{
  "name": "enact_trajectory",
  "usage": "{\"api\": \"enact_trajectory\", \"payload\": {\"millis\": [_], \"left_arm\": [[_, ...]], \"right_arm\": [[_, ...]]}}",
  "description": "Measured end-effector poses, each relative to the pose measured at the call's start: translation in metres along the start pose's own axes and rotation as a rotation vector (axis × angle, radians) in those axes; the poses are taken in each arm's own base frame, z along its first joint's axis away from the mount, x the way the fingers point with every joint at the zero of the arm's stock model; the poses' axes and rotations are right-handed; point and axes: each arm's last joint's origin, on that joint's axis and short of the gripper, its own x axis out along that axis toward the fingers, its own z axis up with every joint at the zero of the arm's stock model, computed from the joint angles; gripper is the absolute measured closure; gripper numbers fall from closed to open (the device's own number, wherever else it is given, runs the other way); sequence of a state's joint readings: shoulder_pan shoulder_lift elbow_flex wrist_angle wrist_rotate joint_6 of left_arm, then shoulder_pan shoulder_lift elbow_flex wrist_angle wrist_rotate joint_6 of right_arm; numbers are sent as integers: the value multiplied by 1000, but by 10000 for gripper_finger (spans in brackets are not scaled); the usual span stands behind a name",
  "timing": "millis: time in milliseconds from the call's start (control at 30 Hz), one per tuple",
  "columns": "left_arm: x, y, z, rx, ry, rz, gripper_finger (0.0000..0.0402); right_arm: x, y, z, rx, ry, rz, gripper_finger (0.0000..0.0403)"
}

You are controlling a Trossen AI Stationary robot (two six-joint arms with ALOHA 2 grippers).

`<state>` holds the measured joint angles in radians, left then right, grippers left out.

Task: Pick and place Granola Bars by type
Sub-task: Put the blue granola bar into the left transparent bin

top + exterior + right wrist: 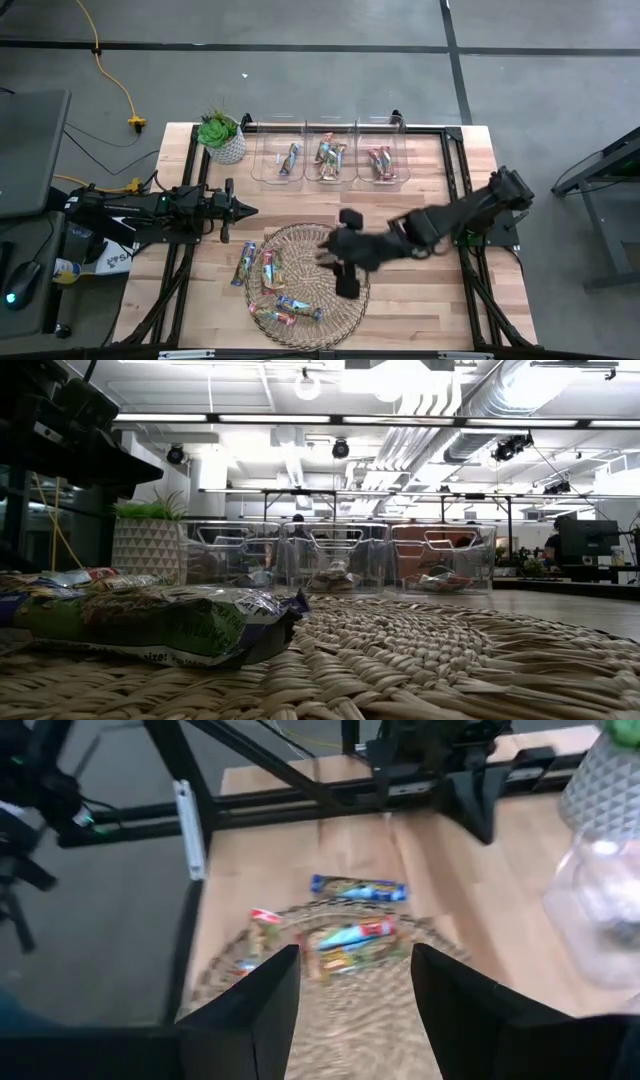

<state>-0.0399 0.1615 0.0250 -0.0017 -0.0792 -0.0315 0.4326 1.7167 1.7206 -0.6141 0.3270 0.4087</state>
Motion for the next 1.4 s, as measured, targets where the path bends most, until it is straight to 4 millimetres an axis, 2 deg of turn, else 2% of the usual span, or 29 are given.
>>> {"api": "enact_trajectory", "payload": {"millis": [100, 233, 367, 567, 767, 1000, 1200, 1400], "left_arm": [[0, 0, 0, 0, 0, 0, 400], [0, 0, 0, 0, 0, 0, 400], [0, 0, 0, 0, 0, 0, 400], [0, 0, 0, 0, 0, 0, 400], [0, 0, 0, 0, 0, 0, 400], [0, 0, 0, 0, 0, 0, 400], [0, 0, 0, 0, 0, 0, 400], [0, 0, 0, 0, 0, 0, 400]], "right_arm": [[-1, 24, -14, 70, 10, 16, 226], [10, 56, -39, 142, 62, 35, 226], [26, 80, -64, 160, 91, 27, 226], [61, 103, -102, 104, 156, 22, 226], [96, 110, -136, 86, 214, -21, 226], [128, 110, -161, 80, 242, -37, 226], [140, 106, -169, 18, 283, -25, 226], [145, 98, -165, -23, 282, -25, 226]]}}
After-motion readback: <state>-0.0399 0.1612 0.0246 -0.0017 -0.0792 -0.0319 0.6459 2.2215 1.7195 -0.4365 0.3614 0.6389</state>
